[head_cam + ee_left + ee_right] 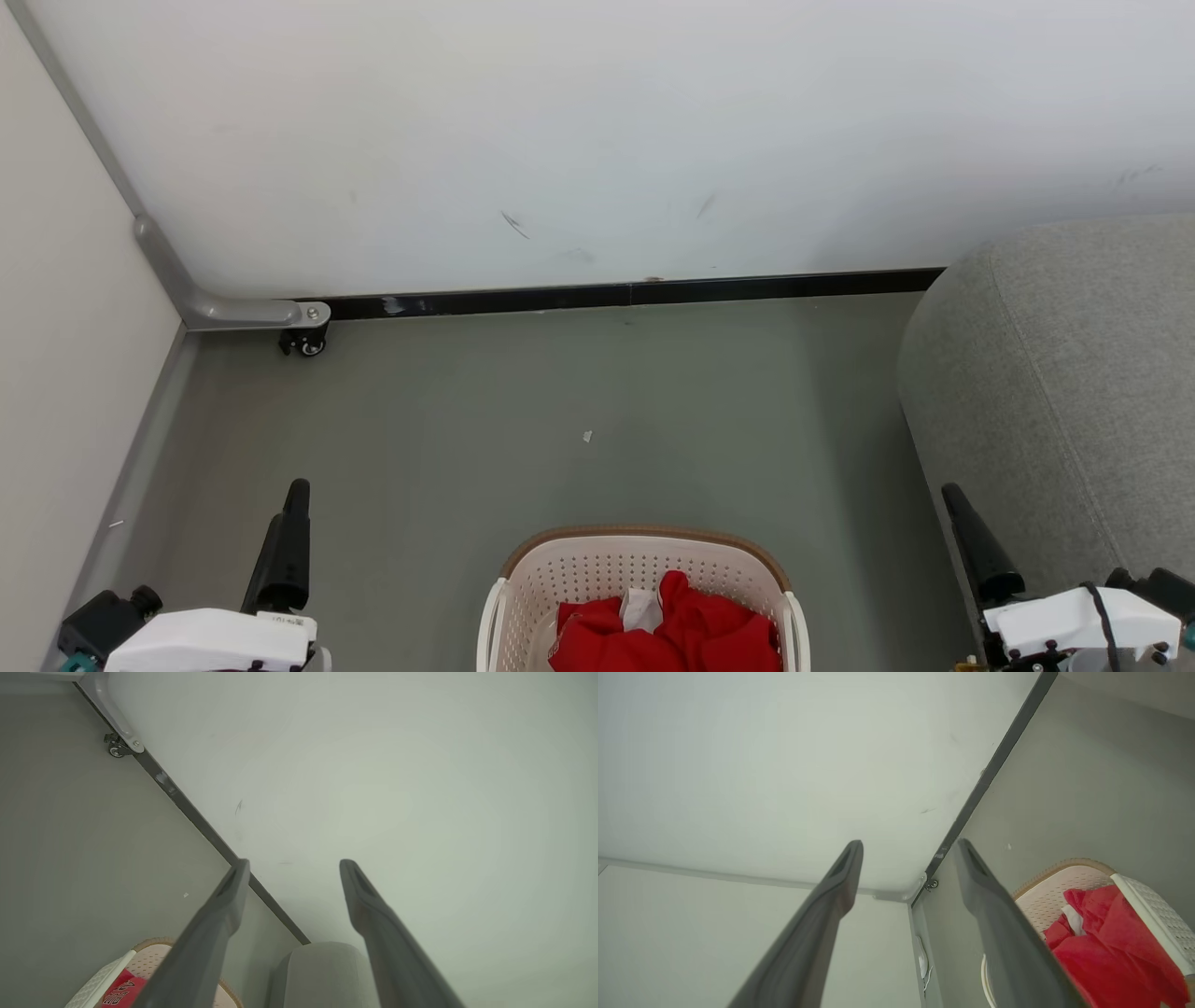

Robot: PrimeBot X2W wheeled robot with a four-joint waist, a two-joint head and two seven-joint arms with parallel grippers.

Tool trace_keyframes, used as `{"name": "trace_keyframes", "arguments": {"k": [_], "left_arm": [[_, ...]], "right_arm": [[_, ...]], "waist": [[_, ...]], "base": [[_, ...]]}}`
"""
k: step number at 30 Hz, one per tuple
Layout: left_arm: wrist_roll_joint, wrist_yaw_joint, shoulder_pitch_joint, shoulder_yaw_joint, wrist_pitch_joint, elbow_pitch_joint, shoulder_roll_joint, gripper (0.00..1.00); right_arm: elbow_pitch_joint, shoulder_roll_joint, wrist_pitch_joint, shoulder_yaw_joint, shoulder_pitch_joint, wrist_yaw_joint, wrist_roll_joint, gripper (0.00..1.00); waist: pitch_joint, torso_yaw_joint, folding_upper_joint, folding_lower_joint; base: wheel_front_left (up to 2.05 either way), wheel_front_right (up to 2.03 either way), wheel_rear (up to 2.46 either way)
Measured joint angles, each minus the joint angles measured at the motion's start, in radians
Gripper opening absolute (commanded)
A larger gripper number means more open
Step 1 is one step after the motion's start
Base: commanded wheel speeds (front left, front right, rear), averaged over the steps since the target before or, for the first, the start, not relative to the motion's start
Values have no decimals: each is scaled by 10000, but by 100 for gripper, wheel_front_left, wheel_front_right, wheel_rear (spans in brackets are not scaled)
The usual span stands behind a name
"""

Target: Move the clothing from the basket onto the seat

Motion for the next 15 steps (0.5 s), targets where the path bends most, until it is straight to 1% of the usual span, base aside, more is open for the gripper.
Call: {"name": "trace_keyframes", "arguments": {"k": [4, 9, 15], "left_arm": [[738, 98, 0, -151, -138, -174, 29, 100], [1755, 213, 0, -339, -318, -397, 73, 100], [3033, 384, 1, -573, -533, -621, 182, 100]], "right_arm": [[-73, -19, -136, 146, -2, 0, -809, 100], [-207, -23, -288, 290, -5, 0, -1822, 100], [-259, -27, -546, 403, -5, 0, -3070, 100]], "waist": [[-29, 3, 0, 12], [-51, 4, 0, 13], [-57, 0, 0, -27]], "base": [[0, 0, 0], [0, 0, 0], [0, 0, 0]]}}
